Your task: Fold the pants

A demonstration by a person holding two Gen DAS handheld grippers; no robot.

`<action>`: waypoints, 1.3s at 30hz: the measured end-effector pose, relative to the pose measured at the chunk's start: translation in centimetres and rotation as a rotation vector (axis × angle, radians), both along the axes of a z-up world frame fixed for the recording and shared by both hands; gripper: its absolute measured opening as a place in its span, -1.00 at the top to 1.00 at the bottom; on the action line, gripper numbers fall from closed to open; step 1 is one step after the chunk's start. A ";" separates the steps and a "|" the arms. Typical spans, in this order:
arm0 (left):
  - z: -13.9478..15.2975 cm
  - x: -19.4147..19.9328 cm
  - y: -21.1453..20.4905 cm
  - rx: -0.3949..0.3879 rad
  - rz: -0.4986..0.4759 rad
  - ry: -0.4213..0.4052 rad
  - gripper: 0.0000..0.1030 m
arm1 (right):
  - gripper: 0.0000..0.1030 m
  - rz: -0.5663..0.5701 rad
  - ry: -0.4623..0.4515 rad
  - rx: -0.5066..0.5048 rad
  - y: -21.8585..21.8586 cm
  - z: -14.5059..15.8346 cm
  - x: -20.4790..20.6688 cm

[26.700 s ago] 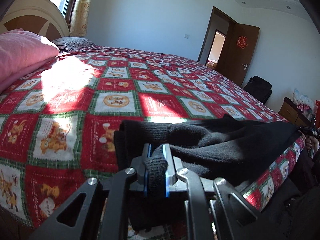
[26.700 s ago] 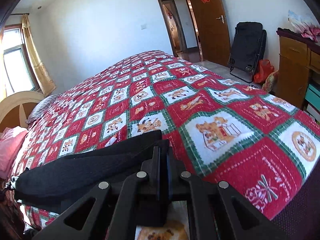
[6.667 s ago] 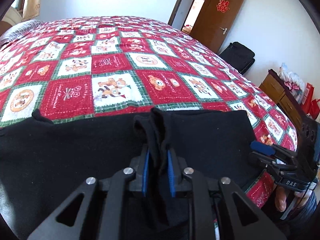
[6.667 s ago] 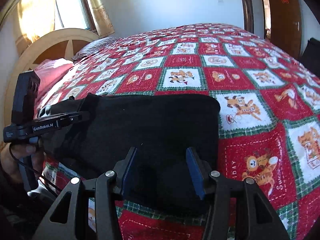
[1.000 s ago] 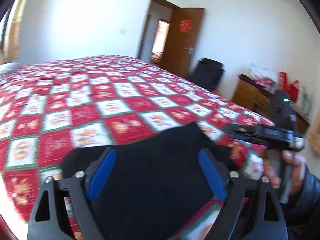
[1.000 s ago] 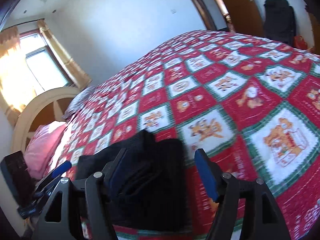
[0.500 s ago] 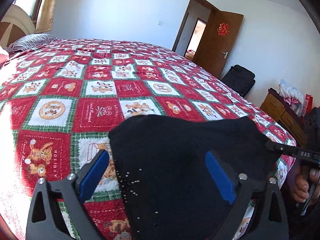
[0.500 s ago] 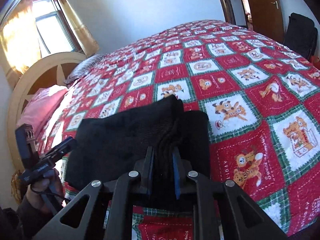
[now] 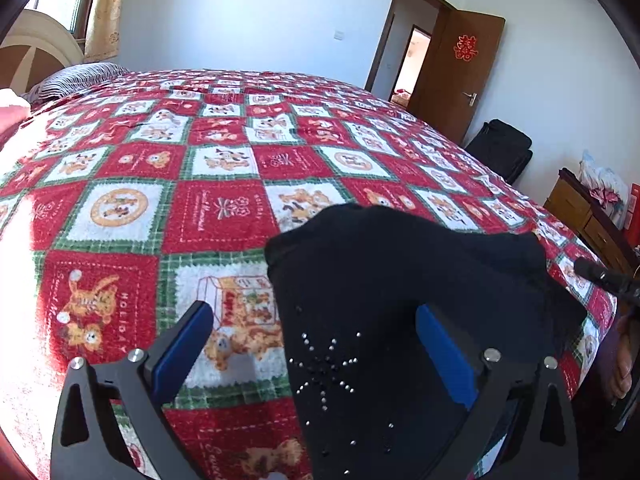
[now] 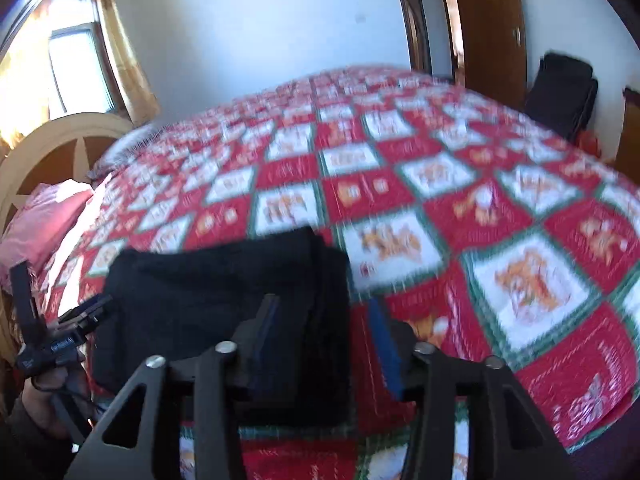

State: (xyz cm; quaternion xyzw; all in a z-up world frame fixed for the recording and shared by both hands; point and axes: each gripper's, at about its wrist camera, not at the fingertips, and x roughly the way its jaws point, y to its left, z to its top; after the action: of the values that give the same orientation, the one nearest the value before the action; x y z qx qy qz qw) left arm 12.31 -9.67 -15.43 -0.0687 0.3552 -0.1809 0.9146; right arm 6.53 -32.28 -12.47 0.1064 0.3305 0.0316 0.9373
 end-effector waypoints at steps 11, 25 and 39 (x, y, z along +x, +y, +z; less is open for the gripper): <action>-0.4 1.1 -1.2 0.056 -0.016 0.008 -1.00 | -0.11 0.082 0.114 0.083 1.4 -4.1 6.5; 1.0 -1.7 -1.6 0.062 -0.048 0.005 -1.00 | -0.14 0.161 0.020 -0.005 2.6 -1.4 -2.0; -1.1 -2.8 -3.0 0.111 -0.104 0.044 -1.00 | -0.16 0.169 0.117 -0.131 3.3 -4.9 -1.8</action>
State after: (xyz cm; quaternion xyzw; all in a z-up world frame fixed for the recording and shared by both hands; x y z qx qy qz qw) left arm 9.50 -12.72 -16.53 -0.0035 0.3879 -0.2065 0.8983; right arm 4.69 -28.93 -17.35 0.0181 0.3939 0.0825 0.9153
